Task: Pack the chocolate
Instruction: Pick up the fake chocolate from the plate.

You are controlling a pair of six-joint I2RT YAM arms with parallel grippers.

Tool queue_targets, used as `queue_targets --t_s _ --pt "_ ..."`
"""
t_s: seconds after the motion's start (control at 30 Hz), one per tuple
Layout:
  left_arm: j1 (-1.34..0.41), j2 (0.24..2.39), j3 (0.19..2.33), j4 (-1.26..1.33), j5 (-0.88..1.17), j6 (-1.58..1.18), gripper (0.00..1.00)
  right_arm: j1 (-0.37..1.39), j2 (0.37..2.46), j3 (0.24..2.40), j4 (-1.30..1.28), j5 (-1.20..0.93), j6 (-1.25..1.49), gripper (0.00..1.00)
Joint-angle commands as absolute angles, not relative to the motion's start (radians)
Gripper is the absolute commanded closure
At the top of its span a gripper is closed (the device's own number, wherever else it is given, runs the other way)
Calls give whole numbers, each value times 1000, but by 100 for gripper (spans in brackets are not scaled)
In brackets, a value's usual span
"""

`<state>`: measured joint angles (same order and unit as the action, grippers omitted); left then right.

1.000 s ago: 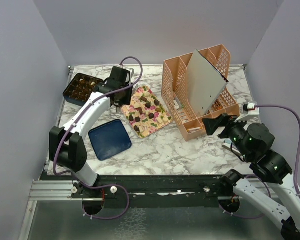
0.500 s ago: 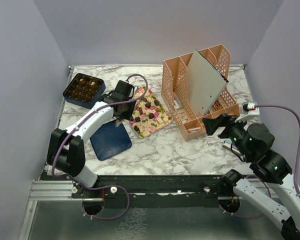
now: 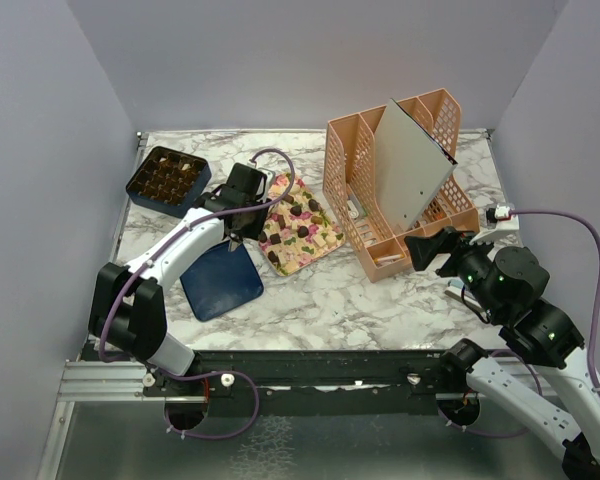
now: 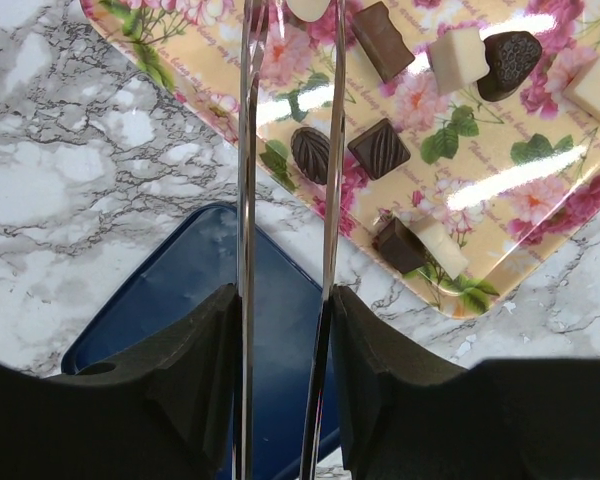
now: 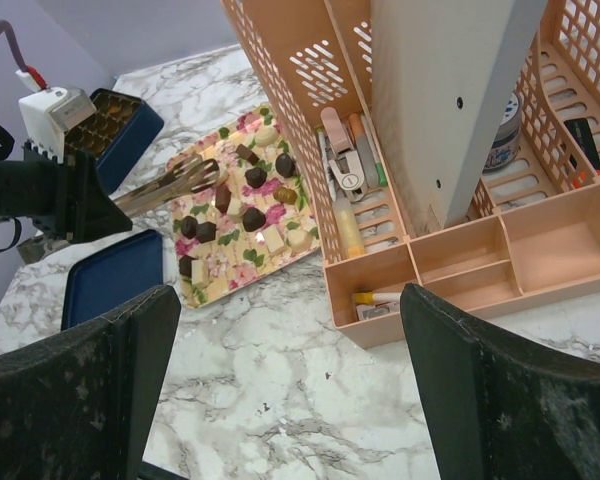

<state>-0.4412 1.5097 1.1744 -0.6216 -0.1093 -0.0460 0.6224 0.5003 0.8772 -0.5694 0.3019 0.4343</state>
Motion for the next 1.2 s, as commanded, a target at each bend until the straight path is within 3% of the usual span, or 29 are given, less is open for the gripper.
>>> queue_targets --t_s 0.0,1.17 --pt "-446 1500 1163 -586 -136 -35 56 624 504 891 -554 315 422 3" --pt "-446 1612 1240 -577 -116 -35 59 624 471 883 -568 330 422 3"
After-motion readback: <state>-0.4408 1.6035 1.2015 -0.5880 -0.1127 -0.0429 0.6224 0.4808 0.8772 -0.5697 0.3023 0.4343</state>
